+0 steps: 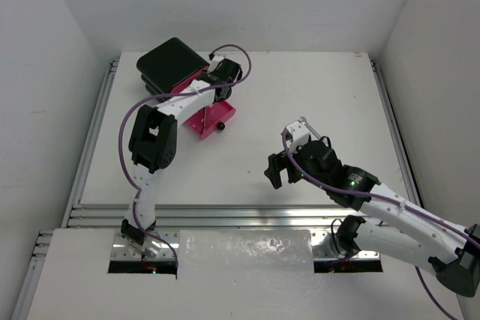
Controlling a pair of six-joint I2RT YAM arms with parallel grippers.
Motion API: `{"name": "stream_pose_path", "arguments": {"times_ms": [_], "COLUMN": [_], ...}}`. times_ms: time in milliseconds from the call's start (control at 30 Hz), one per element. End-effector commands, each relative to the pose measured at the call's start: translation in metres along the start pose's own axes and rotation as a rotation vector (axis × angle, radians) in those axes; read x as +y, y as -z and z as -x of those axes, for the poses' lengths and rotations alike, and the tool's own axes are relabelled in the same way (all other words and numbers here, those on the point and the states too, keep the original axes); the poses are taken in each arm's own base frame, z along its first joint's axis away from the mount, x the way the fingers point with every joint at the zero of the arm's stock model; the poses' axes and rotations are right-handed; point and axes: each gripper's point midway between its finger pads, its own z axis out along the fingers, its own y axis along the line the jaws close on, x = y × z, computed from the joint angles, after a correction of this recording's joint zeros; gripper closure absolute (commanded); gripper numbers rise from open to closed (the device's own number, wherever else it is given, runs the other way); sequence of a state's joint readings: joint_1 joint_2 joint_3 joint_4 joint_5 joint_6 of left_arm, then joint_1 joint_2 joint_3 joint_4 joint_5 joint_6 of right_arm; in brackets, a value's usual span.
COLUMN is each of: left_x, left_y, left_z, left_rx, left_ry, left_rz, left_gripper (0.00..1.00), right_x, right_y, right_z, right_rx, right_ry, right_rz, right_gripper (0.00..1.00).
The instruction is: Sort the tools into containers
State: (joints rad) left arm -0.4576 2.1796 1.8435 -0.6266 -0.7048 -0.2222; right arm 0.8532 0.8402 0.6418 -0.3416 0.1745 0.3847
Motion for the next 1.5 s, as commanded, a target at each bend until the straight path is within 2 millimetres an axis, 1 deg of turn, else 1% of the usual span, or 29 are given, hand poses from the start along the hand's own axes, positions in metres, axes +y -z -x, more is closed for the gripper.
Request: {"name": "stream_pose_path", "arguments": {"times_ms": [0,33,100,133,200,267,300,333,367,400,433,467,500,533,567,600,633,667,700,733,767,800,833,867,900,1067,1167,1200,1467], "left_x": [0.000,0.001,-0.002,0.002,0.006,0.014,0.012,0.019,0.021,0.017,0.029,0.024,0.027,0.044,0.049,0.048,0.066,0.070,0.071,0.086,0.088,0.086,0.093,0.086,0.090,0.089,0.079,0.076,0.071], "left_y": [0.009,0.012,0.019,0.026,0.037,0.061,0.073,0.094,0.106,0.119,0.144,0.150,0.160,0.188,0.195,0.190,0.212,0.215,0.210,0.221,0.219,0.231,0.239,0.242,0.251,0.238,0.227,0.222,0.222], "left_z": [0.014,0.016,0.021,0.029,0.036,0.052,0.054,0.066,0.068,0.064,0.073,0.055,0.048,0.056,0.048,0.015,0.018,0.005,-0.020,-0.028,-0.043,-0.053,-0.047,-0.058,-0.057,-0.086,-0.101,-0.105,-0.107], "left_rx": [-0.021,-0.022,-0.026,-0.042,-0.055,-0.096,-0.108,-0.141,-0.148,-0.142,-0.170,-0.134,-0.126,-0.176,-0.176,-0.133,-0.187,-0.180,-0.147,-0.156,-0.135,-0.128,-0.166,-0.150,-0.179,-0.143,-0.106,-0.093,-0.089], "left_ry": [0.055,0.060,0.082,0.103,0.137,0.174,0.185,0.216,0.225,0.250,0.296,0.287,0.325,0.387,0.404,0.382,0.426,0.418,0.373,0.373,0.340,0.322,0.324,0.297,0.298,0.258,0.237,0.231,0.223], "left_rz": [-0.009,-0.017,-0.049,-0.054,-0.063,-0.085,-0.107,-0.133,-0.152,-0.189,-0.227,-0.269,-0.302,-0.355,-0.383,-0.394,-0.437,-0.448,-0.448,-0.451,-0.456,-0.530,-0.544,-0.597,-0.629,-0.612,-0.613,-0.613,-0.633], "left_gripper": [0.64,0.52,0.44,0.35,0.30,0.26,0.25,0.23,0.22,0.16,0.14,0.13,0.12,0.12,0.11,0.11,0.11,0.11,0.11,0.11,0.10,0.10,0.10,0.10,0.10,0.10,0.10,0.10,0.10], "right_x": [0.003,0.004,0.003,0.000,-0.006,-0.017,-0.037,-0.049,-0.045,-0.071,-0.081,-0.104,-0.117,-0.130,-0.147,-0.167,-0.175,-0.187,-0.204,-0.212,-0.221,-0.234,-0.233,-0.240,-0.246,-0.260,-0.269,-0.265,-0.279], "right_y": [-0.002,-0.003,-0.008,-0.010,-0.015,-0.019,-0.022,-0.033,-0.038,-0.042,-0.047,-0.056,-0.061,-0.065,-0.076,-0.078,-0.085,-0.097,-0.098,-0.103,-0.112,-0.118,-0.117,-0.121,-0.124,-0.131,-0.132,-0.137,-0.146], "right_z": [0.009,0.007,0.002,0.001,0.000,0.004,0.006,-0.002,0.003,0.004,0.003,0.001,0.000,0.000,-0.005,-0.008,-0.011,-0.016,-0.020,-0.022,-0.025,-0.029,-0.030,-0.026,-0.034,-0.043,-0.052,-0.052,-0.066], "right_rx": [-0.010,0.003,0.028,0.032,0.045,0.062,0.079,0.139,0.174,0.200,0.240,0.328,0.375,0.421,0.514,0.543,0.568,0.599,0.607,0.612,0.631,0.648,0.657,0.653,0.675,0.677,0.689,0.678,0.714], "right_ry": [0.004,0.007,0.012,0.013,0.014,0.001,-0.043,-0.074,-0.117,-0.161,-0.162,-0.134,-0.116,-0.109,-0.105,-0.133,-0.148,-0.160,-0.194,-0.210,-0.220,-0.240,-0.242,-0.223,-0.222,-0.266,-0.284,-0.307,-0.331], "right_rz": [0.010,0.012,0.004,-0.012,-0.039,-0.084,-0.138,-0.155,-0.081,-0.140,-0.163,-0.242,-0.280,-0.324,-0.370,-0.402,-0.397,-0.403,-0.413,-0.410,-0.398,-0.382,-0.380,-0.381,-0.391,-0.377,-0.366,-0.323,-0.320], "right_gripper": [0.01,0.01,0.01,0.01,0.01,0.01,0.01,0.01,0.01,0.01,0.01,0.01,0.01,0.01,0.01,0.03,0.06,0.08,0.14,0.17,0.27,0.36,0.36,0.38,0.38,0.39,0.41,0.43,0.47]}}
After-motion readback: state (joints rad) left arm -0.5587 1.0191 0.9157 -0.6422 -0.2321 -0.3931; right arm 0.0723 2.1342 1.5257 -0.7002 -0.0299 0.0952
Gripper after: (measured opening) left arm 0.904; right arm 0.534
